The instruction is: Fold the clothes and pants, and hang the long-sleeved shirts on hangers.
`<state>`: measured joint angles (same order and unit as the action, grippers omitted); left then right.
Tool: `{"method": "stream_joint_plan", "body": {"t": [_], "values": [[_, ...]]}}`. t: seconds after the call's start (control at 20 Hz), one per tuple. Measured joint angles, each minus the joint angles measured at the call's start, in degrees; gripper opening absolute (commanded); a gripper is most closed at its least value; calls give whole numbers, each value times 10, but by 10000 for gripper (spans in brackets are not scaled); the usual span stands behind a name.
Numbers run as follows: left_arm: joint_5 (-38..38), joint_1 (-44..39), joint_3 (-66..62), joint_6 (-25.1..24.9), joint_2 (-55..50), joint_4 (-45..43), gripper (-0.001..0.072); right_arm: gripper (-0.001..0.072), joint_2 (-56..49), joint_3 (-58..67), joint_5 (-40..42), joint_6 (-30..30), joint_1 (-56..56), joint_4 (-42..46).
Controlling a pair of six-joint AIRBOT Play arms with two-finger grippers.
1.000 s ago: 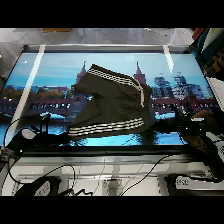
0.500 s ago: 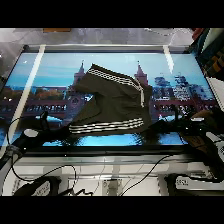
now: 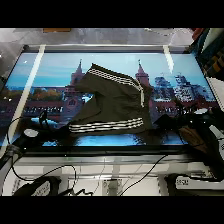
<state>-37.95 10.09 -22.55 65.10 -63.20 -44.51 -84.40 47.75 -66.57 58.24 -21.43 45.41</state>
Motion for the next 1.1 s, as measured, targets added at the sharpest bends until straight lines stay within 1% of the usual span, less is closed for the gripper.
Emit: {"method": "stream_joint_plan", "body": {"t": [0.15, 0.25, 0.45, 0.65, 0.7, 0.75, 0.8, 0.85, 0.95, 1.0, 1.05, 1.1], "values": [[0, 0, 0, 0, 0, 0, 18, 445, -28, 28, -15, 31, 0, 12], [0, 0, 0, 0, 0, 0, 19, 445, -54, 36, -45, 37, 0, 8], [1, 0, 0, 0, 0, 0, 18, 444, -97, 44, -93, 27, 0, -16], [1, 0, 0, 0, 0, 0, 19, 443, -113, 45, -87, -1, 4, -40], [1, 0, 0, 0, 0, 0, 18, 428, -115, 46, -84, -7, 7, -43], [1, 0, 0, 0, 0, 0, 19, 380, -117, 46, -80, -14, 13, -46], [1, 0, 0, 0, 0, 0, 19, 371, -118, 46, -73, -22, 21, -47], [1, 0, 0, 0, 0, 0, 19, 332, -119, 46, -69, -28, 29, -48], [0, 0, 0, 0, 0, 0, 18, 190, -120, 46, -61, -43, 45, -47], [0, 0, 0, 0, 0, 0, 18, 57, -120, 46, -57, -50, 51, -43], [-2, 0, -1, 0, 0, 0, 18, 27, -120, 46, -53, -55, 56, -39], [-4, 0, -3, 0, 0, -1, 18, 26, -118, 46, -54, -59, 59, -39]]}}
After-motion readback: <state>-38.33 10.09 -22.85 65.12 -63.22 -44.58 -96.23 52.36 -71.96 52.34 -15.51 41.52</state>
